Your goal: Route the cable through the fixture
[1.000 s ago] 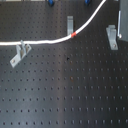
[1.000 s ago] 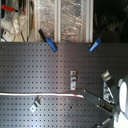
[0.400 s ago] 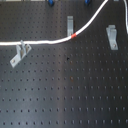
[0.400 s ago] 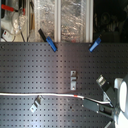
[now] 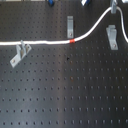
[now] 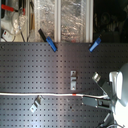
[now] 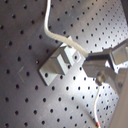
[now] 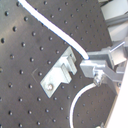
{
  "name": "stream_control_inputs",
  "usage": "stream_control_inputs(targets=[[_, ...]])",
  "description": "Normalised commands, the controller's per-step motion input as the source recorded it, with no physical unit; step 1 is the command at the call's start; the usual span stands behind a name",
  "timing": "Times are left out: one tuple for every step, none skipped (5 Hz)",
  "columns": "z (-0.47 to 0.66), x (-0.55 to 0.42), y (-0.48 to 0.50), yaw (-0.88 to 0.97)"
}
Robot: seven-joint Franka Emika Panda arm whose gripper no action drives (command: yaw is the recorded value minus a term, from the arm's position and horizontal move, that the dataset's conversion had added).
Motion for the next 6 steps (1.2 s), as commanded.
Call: stream_control_inputs(targets=[[0.46, -0.529, -0.213, 0.02], [0.00, -0.002, 0.031, 0.00], [0.14, -0.455, 0.023, 0.33], [0.00, -0.317, -0.004, 0.32], [0.00, -0.043, 0.003, 0.00], [0.42, -0.464, 0.051, 0.37]])
